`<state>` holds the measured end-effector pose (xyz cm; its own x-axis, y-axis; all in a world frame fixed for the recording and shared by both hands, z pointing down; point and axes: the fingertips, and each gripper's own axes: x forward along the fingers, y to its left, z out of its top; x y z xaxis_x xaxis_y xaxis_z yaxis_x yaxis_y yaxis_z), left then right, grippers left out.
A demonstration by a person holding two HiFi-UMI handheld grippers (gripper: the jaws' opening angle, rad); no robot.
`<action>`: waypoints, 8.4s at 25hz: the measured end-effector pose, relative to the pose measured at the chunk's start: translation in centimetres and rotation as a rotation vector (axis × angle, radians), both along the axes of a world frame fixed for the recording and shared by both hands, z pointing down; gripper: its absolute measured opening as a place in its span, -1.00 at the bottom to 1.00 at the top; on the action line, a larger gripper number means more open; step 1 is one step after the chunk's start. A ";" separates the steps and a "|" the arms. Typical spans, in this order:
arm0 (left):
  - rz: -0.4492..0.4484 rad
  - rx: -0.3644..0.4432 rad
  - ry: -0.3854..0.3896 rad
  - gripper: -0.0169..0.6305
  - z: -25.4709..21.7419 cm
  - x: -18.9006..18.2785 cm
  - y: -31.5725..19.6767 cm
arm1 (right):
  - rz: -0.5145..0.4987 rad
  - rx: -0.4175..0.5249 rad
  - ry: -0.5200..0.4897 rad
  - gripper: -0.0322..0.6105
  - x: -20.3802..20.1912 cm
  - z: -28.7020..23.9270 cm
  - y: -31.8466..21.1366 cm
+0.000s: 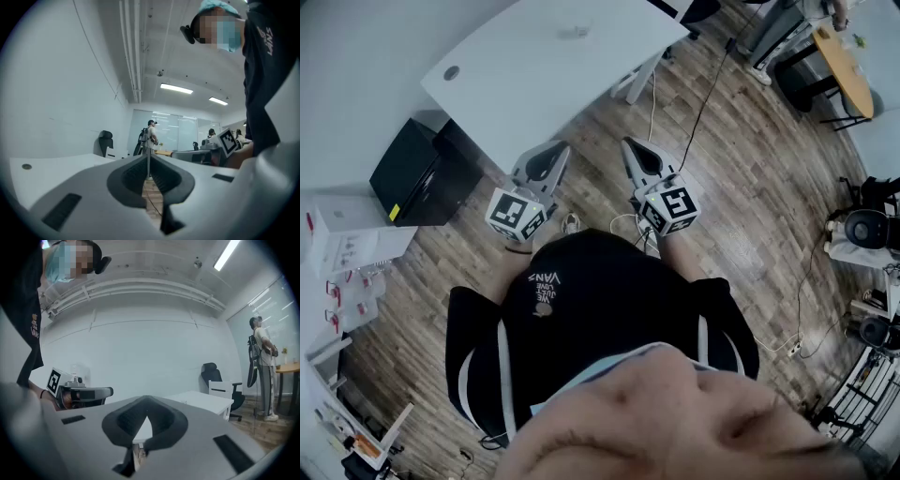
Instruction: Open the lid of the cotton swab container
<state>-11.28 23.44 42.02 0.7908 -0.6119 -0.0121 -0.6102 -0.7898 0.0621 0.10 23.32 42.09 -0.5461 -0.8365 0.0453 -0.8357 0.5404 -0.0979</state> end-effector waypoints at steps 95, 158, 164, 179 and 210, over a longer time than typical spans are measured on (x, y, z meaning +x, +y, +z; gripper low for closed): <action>-0.266 -0.122 0.036 -0.86 5.1 4.4 -42.1 | -0.199 -0.049 0.003 -0.86 5.5 3.3 -43.5; -0.467 -0.383 -0.245 -0.07 22.7 8.0 -51.0 | -0.344 -0.128 0.042 -0.86 8.9 7.7 -49.3; -0.503 -0.400 -0.294 -0.07 23.6 8.6 -52.9 | -0.315 -0.132 0.051 -0.86 10.1 7.8 -49.6; -0.539 -0.414 -0.392 -0.07 25.0 8.7 -53.7 | -0.282 -0.145 0.045 -0.86 10.9 8.0 -50.2; -0.326 -0.290 -0.302 -0.14 16.9 9.1 -50.0 | -0.319 -0.071 0.049 -0.86 6.3 4.3 -48.0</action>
<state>-2.15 -26.53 58.87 0.5008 -0.7714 0.3926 -0.8459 -0.5323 0.0333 6.43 -24.69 46.34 -0.7759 -0.6173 0.1300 -0.6299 0.7690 -0.1084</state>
